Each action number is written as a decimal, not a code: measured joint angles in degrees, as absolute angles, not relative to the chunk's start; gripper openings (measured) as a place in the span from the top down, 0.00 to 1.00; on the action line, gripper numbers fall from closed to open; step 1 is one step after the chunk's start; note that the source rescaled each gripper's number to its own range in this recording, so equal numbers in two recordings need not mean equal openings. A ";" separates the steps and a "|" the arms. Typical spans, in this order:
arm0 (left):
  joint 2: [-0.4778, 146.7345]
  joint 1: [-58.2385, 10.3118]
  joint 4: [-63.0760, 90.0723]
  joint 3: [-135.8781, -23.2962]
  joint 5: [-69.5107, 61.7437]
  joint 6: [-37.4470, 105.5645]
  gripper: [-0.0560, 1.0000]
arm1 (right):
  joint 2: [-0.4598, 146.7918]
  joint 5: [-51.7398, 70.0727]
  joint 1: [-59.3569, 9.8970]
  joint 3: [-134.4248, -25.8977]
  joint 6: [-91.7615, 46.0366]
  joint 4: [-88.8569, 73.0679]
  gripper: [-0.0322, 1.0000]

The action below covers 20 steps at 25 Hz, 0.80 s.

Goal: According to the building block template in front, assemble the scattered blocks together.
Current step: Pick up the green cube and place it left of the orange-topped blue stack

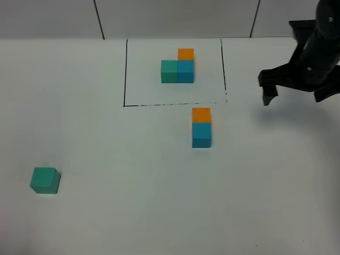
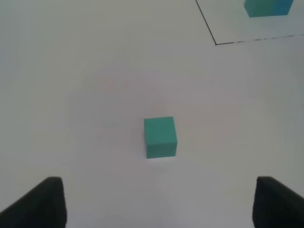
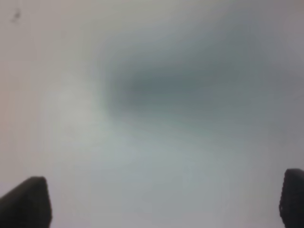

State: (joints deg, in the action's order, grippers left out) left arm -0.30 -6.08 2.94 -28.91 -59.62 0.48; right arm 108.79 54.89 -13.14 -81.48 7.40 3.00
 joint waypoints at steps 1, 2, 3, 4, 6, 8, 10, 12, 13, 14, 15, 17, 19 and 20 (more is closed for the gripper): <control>-0.30 -6.08 2.94 -28.91 -59.62 0.48 0.21 | 108.54 55.15 -11.90 -81.37 5.79 3.00 0.06; -0.30 -6.08 2.94 -28.91 -59.62 0.48 0.21 | 108.11 55.20 -10.97 -81.08 4.28 3.00 0.06; -0.30 -6.08 2.94 -28.91 -59.62 0.48 0.21 | 107.52 55.20 -10.47 -80.55 3.13 3.00 0.06; -0.30 -6.08 2.94 -28.91 -59.62 0.48 0.21 | 106.58 54.93 -9.93 -79.87 1.95 2.85 0.06; -0.30 -6.08 2.94 -28.91 -59.62 0.48 0.21 | 103.81 53.06 -9.18 -77.95 0.00 2.32 0.06; -0.30 -6.08 2.94 -28.91 -59.62 0.48 0.21 | 100.40 51.00 -8.17 -74.97 -1.28 1.55 0.06; -0.30 -6.08 2.94 -28.91 -59.62 0.48 0.21 | 96.23 48.86 -6.99 -70.77 -1.87 0.79 0.06; -0.30 -6.08 2.94 -28.91 -59.62 0.48 0.21 | 92.32 47.28 -5.77 -66.51 -2.17 0.00 0.06; -0.30 -6.08 2.94 -28.91 -59.62 0.48 0.21 | 90.16 46.77 -5.35 -64.18 -2.23 -1.01 0.06; -0.30 -6.08 2.94 -28.91 -59.62 0.48 0.21 | 88.25 46.59 -5.04 -61.87 -2.23 -1.61 0.06; -0.30 -6.08 2.94 -28.91 -59.62 0.48 0.21 | 85.84 46.42 -4.86 -59.59 -2.23 -2.07 0.06; -0.30 -6.08 2.94 -28.91 -59.62 0.48 0.21 | 80.54 46.22 -4.72 -55.44 -2.14 -2.64 0.06; -0.30 -6.08 2.94 -28.91 -59.62 0.48 0.21 | 75.57 46.04 -4.51 -51.45 -1.37 -2.78 0.06; -0.30 -6.08 2.94 -28.91 -59.62 0.48 0.21 | 72.92 46.04 -4.53 -49.44 -0.93 -2.84 0.06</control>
